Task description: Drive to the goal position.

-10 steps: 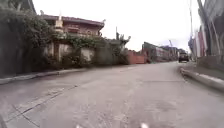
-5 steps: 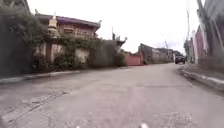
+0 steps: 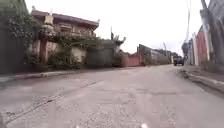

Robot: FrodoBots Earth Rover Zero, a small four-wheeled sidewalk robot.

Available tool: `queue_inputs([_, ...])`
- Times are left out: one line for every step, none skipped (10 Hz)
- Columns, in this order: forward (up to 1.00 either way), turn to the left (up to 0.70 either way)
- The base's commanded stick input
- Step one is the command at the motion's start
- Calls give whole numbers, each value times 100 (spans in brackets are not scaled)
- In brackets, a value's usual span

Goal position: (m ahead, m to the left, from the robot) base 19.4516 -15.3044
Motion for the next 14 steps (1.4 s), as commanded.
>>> queue_inputs([100, -27])
queue_inputs([100, -27])
queue_inputs([100, -27])
queue_inputs([100, -27])
queue_inputs([100, -27])
queue_inputs([100, -27])
queue_inputs([100, -27])
queue_inputs([100, -27])
queue_inputs([100, -27])
queue_inputs([100, -27])
queue_inputs([100, -27])
queue_inputs([100, -27])
queue_inputs([100, -27])
queue_inputs([100, -27])
